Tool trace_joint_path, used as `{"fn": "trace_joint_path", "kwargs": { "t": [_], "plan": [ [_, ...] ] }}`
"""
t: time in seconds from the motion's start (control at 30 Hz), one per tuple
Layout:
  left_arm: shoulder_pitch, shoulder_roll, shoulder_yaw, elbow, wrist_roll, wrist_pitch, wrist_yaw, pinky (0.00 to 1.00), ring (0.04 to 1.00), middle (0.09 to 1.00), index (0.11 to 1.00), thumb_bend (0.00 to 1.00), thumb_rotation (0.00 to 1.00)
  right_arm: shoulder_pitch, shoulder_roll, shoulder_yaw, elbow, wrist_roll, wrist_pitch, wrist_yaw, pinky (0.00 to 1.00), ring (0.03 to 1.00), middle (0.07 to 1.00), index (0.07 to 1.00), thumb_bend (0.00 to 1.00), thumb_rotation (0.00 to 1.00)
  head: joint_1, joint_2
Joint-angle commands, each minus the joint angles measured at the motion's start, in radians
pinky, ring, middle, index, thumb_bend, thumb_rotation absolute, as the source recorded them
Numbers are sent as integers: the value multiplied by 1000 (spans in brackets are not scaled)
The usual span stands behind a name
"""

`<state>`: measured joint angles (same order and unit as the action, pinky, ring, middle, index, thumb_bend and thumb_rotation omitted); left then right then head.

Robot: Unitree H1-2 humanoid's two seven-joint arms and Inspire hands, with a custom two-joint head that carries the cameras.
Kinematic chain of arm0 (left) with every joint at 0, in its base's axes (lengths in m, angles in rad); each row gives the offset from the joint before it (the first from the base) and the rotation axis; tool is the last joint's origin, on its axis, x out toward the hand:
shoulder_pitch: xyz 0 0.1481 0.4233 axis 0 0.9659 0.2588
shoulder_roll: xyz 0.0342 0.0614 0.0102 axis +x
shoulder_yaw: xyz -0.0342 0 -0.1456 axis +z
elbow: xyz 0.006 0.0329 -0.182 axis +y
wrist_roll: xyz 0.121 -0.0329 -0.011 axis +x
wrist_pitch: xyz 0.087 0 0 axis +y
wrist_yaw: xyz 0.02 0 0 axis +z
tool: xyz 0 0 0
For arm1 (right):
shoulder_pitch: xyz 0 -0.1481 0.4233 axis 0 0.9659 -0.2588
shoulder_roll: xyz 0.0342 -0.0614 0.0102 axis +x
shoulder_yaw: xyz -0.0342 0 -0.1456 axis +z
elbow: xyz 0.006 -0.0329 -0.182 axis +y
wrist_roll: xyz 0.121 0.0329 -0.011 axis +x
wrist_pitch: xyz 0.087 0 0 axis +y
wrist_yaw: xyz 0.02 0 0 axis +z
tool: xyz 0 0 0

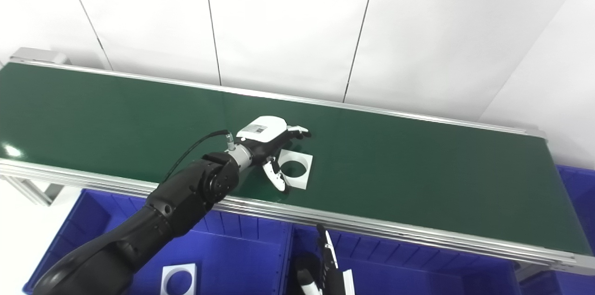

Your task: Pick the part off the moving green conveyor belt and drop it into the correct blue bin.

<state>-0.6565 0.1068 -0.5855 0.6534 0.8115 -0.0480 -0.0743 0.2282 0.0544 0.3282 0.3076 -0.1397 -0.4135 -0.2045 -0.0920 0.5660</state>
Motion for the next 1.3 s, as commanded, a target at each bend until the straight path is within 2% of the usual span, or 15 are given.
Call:
{"fn": "trace_joint_path", "kwargs": {
  "t": [0.0, 0.1, 0.2, 0.23, 0.3, 0.43, 0.47, 0.5, 0.63, 0.77, 0.83, 1.0, 1.1, 1.2, 1.27],
  "plan": [
    [-37, -6, -42, 18, 55, 18, 2, 731, 779, 798, 803, 899, 69, -6, 114, 57, -19, -16, -56, -11, 1000, 982, 991, 964, 862, 891, -3, 4],
    [-44, -1, -69, 31, 81, 29, 14, 735, 767, 784, 793, 863, 45, -4, 119, 60, -21, -25, -56, -17, 1000, 978, 988, 959, 860, 889, -11, 8],
    [-59, 8, -123, 53, 136, 34, 14, 675, 671, 735, 726, 785, 12, -1, 128, 62, -25, -33, -55, -18, 1000, 983, 991, 960, 867, 894, -29, 15],
    [-69, 7, -144, 67, 154, 36, 9, 617, 616, 698, 631, 678, 28, -1, 130, 63, -26, -36, -55, -20, 1000, 985, 992, 960, 870, 894, -29, 15],
    [-87, 2, -186, 91, 182, 41, -1, 548, 563, 654, 537, 568, 49, -1, 133, 66, -27, -38, -55, -23, 1000, 991, 994, 962, 874, 893, -36, 16],
    [-111, -12, -251, 111, 227, 47, 16, 306, 368, 456, 502, 523, 6, -1, 141, 72, -27, -26, -56, -17, 1000, 990, 994, 964, 888, 879, -51, 21],
    [-115, -19, -260, 112, 234, 54, 16, 253, 322, 423, 504, 520, 2, -2, 141, 75, -27, -25, -56, -17, 1000, 989, 996, 965, 886, 877, -52, 21],
    [-120, -26, -265, 114, 239, 65, 12, 199, 274, 452, 491, 523, 0, -3, 140, 79, -28, -25, -56, -17, 998, 990, 998, 967, 877, 875, -54, 21],
    [-139, -35, -278, 98, 249, 79, -4, 271, 346, 437, 501, 522, 0, -7, 136, 88, -27, -41, -56, -29, 977, 979, 997, 970, 851, 879, -56, 20],
    [-147, -35, -283, 91, 235, 82, -16, 239, 308, 406, 504, 519, 0, -6, 137, 87, -34, -42, -56, -26, 972, 977, 998, 971, 847, 883, -57, 21],
    [-148, -34, -281, 85, 229, 88, -27, 173, 246, 458, 485, 524, 0, -5, 136, 86, -36, -38, -56, -24, 964, 971, 993, 970, 843, 878, -57, 21],
    [-141, -29, -264, 74, 206, 90, -45, 278, 353, 424, 506, 520, 0, 2, 135, 82, -41, -35, -55, -21, 968, 968, 989, 962, 851, 878, -50, 20],
    [-138, -27, -255, 58, 204, 106, -62, 220, 305, 403, 505, 517, 0, 2, 130, 82, -41, -32, -56, -20, 971, 968, 988, 962, 849, 880, -40, 18],
    [-137, -24, -242, 36, 202, 112, -79, 268, 356, 423, 504, 521, 0, 3, 128, 78, -41, -28, -55, -15, 981, 975, 992, 964, 859, 878, -34, 19],
    [-137, -22, -225, 6, 196, 120, -96, 251, 344, 427, 502, 521, 0, 2, 125, 76, -39, -25, -56, -15, 993, 983, 998, 968, 853, 886, -22, 17]
  ]
}}
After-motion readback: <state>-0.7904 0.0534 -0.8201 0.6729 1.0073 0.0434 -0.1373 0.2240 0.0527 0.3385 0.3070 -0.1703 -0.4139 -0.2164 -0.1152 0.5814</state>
